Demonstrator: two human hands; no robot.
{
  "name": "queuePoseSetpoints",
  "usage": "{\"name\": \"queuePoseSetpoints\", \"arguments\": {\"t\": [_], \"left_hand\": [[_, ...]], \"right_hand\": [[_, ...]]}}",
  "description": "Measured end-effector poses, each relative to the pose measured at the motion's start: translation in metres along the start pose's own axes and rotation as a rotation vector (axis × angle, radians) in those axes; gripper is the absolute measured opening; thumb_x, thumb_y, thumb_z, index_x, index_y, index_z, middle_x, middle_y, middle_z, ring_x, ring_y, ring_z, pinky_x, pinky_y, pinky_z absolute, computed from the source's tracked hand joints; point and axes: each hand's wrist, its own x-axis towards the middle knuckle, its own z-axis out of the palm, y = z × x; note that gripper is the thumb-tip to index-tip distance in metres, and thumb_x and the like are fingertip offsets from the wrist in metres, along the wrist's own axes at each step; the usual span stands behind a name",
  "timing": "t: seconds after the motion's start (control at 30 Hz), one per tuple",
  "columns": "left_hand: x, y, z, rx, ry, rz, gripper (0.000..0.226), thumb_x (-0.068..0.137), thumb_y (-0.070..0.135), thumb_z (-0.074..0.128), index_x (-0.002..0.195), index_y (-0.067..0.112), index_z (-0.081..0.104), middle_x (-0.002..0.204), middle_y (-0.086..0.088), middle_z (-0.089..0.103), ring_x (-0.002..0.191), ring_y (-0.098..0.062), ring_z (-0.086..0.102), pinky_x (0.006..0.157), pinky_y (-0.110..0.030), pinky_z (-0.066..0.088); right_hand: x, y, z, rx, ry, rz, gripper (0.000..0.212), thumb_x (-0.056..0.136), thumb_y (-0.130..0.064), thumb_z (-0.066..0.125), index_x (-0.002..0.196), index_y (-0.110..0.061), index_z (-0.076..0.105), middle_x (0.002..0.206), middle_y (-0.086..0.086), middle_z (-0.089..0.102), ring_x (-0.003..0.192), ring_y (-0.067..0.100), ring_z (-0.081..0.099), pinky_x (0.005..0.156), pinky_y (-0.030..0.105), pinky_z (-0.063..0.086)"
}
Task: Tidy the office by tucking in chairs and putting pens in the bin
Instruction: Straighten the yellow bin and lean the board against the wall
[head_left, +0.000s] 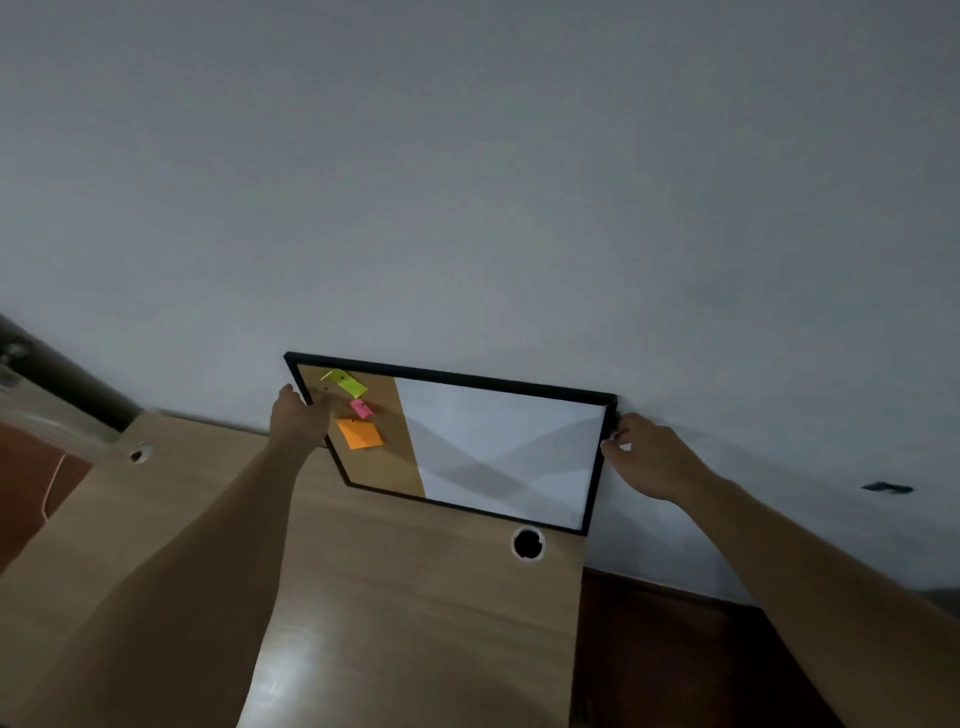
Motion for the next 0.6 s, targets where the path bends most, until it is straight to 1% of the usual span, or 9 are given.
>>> {"name": "queuePoseSetpoints", "arguments": {"t": [0.07, 0.13, 0.2, 0.27, 0.37, 0.4, 0.47, 0.53, 0.6], "left_hand": [[0.014, 0.002, 0.003, -0.021, 0.016, -0.039, 0.071, 0.104, 0.027, 0.061, 0.162, 0.002, 0.028, 0.163, -0.019, 0.044, 0.142, -0.038, 0.051, 0.106, -0.041, 0.045], [0.024, 0.003, 0.006, -0.037, -0.003, -0.041, 0.048, 0.102, 0.017, 0.058, 0.145, -0.001, 0.051, 0.139, -0.021, 0.063, 0.105, -0.033, 0.066, 0.081, -0.034, 0.049], [0.034, 0.0, 0.006, -0.053, -0.028, -0.048, 0.034, 0.097, 0.01, 0.053, 0.129, 0.0, 0.063, 0.117, -0.024, 0.071, 0.078, -0.027, 0.063, 0.063, -0.029, 0.042], [0.04, -0.006, 0.008, -0.085, -0.009, -0.055, 0.037, 0.096, 0.01, 0.051, 0.13, 0.004, 0.064, 0.121, -0.024, 0.072, 0.085, -0.035, 0.066, 0.066, -0.03, 0.042], [0.023, -0.004, 0.014, -0.142, 0.032, -0.006, 0.038, 0.105, 0.01, 0.047, 0.141, 0.009, 0.059, 0.125, -0.007, 0.066, 0.1, -0.028, 0.059, 0.079, -0.033, 0.046], [0.015, -0.003, 0.015, -0.159, 0.056, 0.009, 0.037, 0.108, 0.011, 0.046, 0.142, 0.007, 0.058, 0.122, -0.005, 0.063, 0.099, -0.026, 0.059, 0.077, -0.031, 0.047], [0.008, -0.01, 0.015, -0.174, 0.105, 0.026, 0.035, 0.11, 0.014, 0.046, 0.14, 0.005, 0.061, 0.123, -0.009, 0.064, 0.099, -0.03, 0.063, 0.076, -0.029, 0.047], [0.009, -0.024, 0.011, -0.181, 0.138, 0.021, 0.036, 0.111, 0.021, 0.047, 0.137, 0.004, 0.064, 0.13, -0.017, 0.069, 0.116, -0.037, 0.065, 0.087, -0.032, 0.045], [0.006, -0.036, 0.006, -0.168, 0.152, 0.028, 0.037, 0.11, 0.029, 0.05, 0.131, 0.005, 0.069, 0.122, -0.023, 0.072, 0.116, -0.04, 0.066, 0.087, -0.034, 0.043]], "right_hand": [[0.003, 0.0, 0.0, 0.01, -0.006, 0.002, 0.038, 0.103, -0.043, 0.056, 0.127, -0.014, 0.059, 0.124, 0.004, 0.067, 0.109, 0.023, 0.064, 0.094, 0.039, 0.053], [0.006, -0.001, 0.001, 0.018, -0.007, -0.01, 0.033, 0.104, -0.041, 0.056, 0.123, -0.015, 0.061, 0.117, 0.002, 0.07, 0.103, 0.021, 0.066, 0.09, 0.039, 0.054], [0.01, -0.002, 0.001, 0.02, -0.002, -0.021, 0.03, 0.104, -0.039, 0.056, 0.121, -0.014, 0.063, 0.112, 0.002, 0.071, 0.1, 0.02, 0.067, 0.089, 0.039, 0.055], [0.013, -0.003, 0.001, 0.018, -0.003, -0.033, 0.03, 0.105, -0.038, 0.055, 0.118, -0.014, 0.065, 0.11, 0.002, 0.072, 0.098, 0.02, 0.067, 0.09, 0.04, 0.056], [0.017, 0.0, 0.002, -0.003, 0.0, -0.062, 0.03, 0.106, -0.041, 0.053, 0.114, -0.015, 0.066, 0.108, 0.001, 0.073, 0.091, 0.019, 0.07, 0.089, 0.042, 0.058], [0.017, 0.002, 0.003, -0.012, 0.013, -0.068, 0.03, 0.106, -0.041, 0.052, 0.113, -0.015, 0.066, 0.109, 0.001, 0.073, 0.09, 0.019, 0.071, 0.088, 0.042, 0.058], [0.015, 0.006, 0.002, -0.027, 0.033, -0.08, 0.032, 0.108, -0.043, 0.049, 0.113, -0.015, 0.064, 0.111, 0.003, 0.073, 0.089, 0.021, 0.072, 0.086, 0.042, 0.059], [0.01, 0.012, 0.0, -0.029, 0.029, -0.091, 0.034, 0.109, -0.044, 0.045, 0.121, -0.016, 0.061, 0.111, 0.004, 0.072, 0.087, 0.022, 0.074, 0.084, 0.044, 0.06], [0.003, 0.022, -0.004, -0.027, 0.03, -0.098, 0.034, 0.11, -0.045, 0.043, 0.123, -0.018, 0.059, 0.106, 0.006, 0.073, 0.083, 0.023, 0.075, 0.081, 0.046, 0.061]]}}
